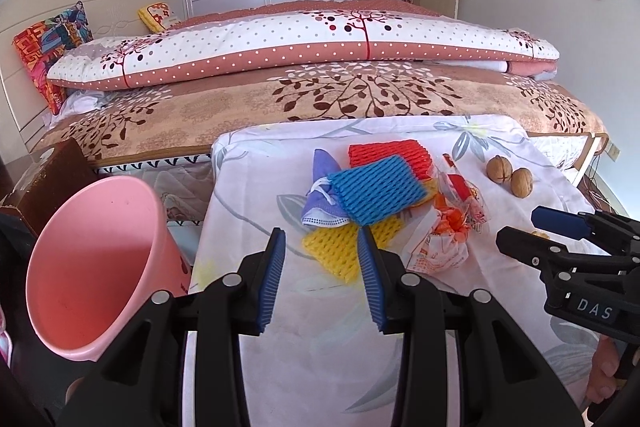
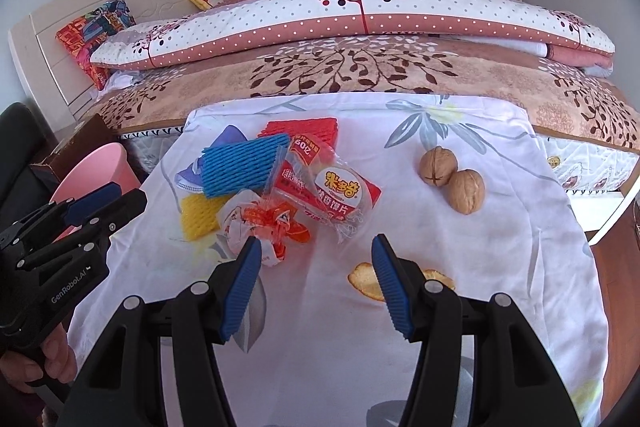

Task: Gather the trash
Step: 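Reach the left tool to the purple cloth and grasp it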

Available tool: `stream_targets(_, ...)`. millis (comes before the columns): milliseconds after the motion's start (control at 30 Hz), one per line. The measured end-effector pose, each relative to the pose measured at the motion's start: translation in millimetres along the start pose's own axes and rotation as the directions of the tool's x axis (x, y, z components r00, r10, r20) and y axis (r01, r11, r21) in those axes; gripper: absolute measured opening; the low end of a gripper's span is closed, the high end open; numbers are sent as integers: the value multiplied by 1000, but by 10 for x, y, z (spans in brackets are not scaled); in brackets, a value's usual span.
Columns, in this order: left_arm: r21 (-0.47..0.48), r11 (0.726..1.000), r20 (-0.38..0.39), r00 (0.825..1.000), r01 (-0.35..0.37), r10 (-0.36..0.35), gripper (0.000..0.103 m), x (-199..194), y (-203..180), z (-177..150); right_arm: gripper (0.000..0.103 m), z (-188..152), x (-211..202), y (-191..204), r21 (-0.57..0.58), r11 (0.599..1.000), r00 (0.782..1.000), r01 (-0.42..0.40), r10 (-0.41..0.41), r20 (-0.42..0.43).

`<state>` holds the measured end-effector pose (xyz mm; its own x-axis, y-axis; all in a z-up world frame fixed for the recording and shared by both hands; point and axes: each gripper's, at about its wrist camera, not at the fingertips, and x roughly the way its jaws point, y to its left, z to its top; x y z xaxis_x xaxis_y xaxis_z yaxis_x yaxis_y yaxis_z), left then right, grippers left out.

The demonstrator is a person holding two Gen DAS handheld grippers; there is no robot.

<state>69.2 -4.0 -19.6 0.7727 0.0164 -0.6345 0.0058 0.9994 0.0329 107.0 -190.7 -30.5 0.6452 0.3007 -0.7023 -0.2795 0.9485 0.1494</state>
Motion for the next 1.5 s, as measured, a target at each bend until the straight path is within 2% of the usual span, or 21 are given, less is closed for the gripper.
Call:
stream_targets(500, -10, 999, -86, 996, 33, -34, 38, 402, -39, 205, 63, 249, 328, -50, -27, 999, 998, -42, 41, -45)
stream_targets(767, -62, 998, -134, 991, -4, -4, 37, 661, 9, 277, 63, 295, 422, -104, 9, 998, 995, -70, 70, -75)
stream_targets(967, -56, 998, -135, 991, 7, -14, 38, 685, -19, 287, 63, 298, 385, -89, 14, 998, 995, -56, 57, -76)
stream_targets(1267, -39, 997, -123, 990, 66, -70, 38, 685, -49, 279, 64, 262, 315, 8, 41, 999, 996, 0, 4, -88)
stream_targets(1500, -45, 994, -115, 988, 99, -104, 38, 612, 107, 257, 64, 215, 212, 112, 43, 999, 997, 21, -18, -78)
